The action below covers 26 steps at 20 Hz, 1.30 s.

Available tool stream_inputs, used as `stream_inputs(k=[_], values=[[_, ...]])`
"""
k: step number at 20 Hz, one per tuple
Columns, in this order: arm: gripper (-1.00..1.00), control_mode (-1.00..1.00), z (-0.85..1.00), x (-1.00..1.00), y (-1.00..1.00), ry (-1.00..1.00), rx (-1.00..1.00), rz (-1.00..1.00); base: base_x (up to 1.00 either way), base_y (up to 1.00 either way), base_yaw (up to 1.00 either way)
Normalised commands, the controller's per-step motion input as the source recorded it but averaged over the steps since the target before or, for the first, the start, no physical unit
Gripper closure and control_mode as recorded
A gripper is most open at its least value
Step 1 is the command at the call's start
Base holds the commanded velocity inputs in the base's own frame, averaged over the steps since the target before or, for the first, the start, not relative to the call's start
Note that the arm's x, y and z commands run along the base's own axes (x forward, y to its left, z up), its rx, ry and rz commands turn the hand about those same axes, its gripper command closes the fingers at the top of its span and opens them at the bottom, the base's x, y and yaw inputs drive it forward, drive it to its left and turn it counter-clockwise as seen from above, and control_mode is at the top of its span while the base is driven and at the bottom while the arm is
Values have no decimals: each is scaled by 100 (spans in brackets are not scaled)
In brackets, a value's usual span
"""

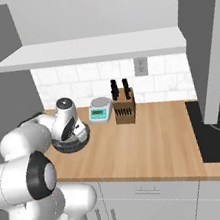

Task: Pick up the bowls on the counter and stack them on top of one another in the open cabinet. Place the smaller bowl on top of the larger bowl.

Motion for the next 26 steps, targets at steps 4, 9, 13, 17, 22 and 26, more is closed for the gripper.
stream_inputs(k=[4, 9, 13, 17, 22, 26], values=[[-100, -100, 43, -43, -17, -11, 5, 0, 0, 0, 0], [-100, -100, 23, -35, -51, 0, 9, 4, 0, 0, 0], [-100, -100, 0, 11, -6, 9, 0, 13, 0, 0, 0], [-100, -100, -3, 24, 0, 8, 0, 13, 0, 0, 0], [-100, -100, -12, 44, 0, 12, 0, 5, 0, 0, 0], [-100, -100, -35, 33, 0, 10, 0, 2, 0, 0, 0]])
